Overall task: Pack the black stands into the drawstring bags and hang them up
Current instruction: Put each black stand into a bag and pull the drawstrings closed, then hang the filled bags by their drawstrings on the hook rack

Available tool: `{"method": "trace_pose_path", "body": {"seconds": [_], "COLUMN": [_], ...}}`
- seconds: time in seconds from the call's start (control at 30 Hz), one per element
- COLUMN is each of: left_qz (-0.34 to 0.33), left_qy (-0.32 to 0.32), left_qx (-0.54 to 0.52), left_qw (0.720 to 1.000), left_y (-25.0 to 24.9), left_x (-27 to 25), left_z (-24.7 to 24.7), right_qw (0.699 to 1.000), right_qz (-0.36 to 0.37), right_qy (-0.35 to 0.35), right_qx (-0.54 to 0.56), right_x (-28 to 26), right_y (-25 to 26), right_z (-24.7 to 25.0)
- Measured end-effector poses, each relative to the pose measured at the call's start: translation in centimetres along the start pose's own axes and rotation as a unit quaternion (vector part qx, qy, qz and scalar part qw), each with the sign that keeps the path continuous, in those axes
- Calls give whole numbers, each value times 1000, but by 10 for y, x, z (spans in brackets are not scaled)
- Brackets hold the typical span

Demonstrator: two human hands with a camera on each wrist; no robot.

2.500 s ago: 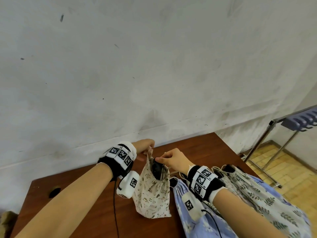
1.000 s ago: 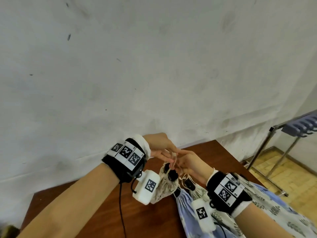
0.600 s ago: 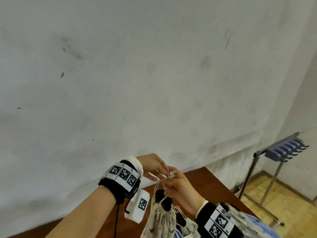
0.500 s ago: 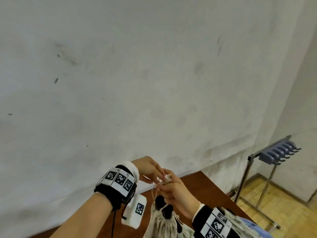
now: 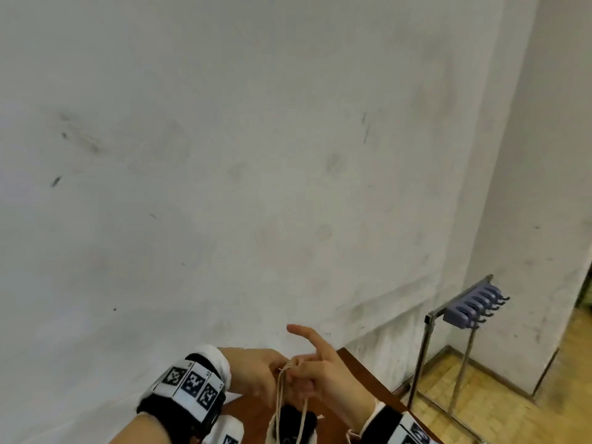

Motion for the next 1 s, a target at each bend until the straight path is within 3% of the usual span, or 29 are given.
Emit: {"method": "trace_pose_path", "body": {"seconds": [0.07,0.13,0.27,0.57,0.83,1.0], "left_qz": [-11,-22,-40,-90,-90,-131], "left_qy": [21,38,-47,-128,-127,-119], "left_qx": [-92,-107,-44,-110,-127,-146], "left_qw": [995,993,997,982,980,973], "left_y": [-4,-9,-9,-30,-55,-87], "left_x": [2,3,7,4,21,30], "left_z": [-2,-5,4,17,-15,-39], "right_qw": [1000,999,998,979,950,951], "right_qz": [1,0,11,46,18,18], "right_qy": [16,34,33,-22,-47,-72], "right_qx": [-20,-36,-52,-195,-308,-299], "right_x": [-2,-5,-5,-9,-30,-59], "right_y": [4,7,9,36,44,58], "right_z": [6,8,12,48,78,99]}}
Point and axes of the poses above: each hand's wrist, its own x-axis towards the middle knuckle, its own z-axis out of the back of the hand, y = z × x, the point moved 4 cm from there along x, towards the middle knuckle, and after that the axes turned 12 degrees about z, right-handed, at the moved point
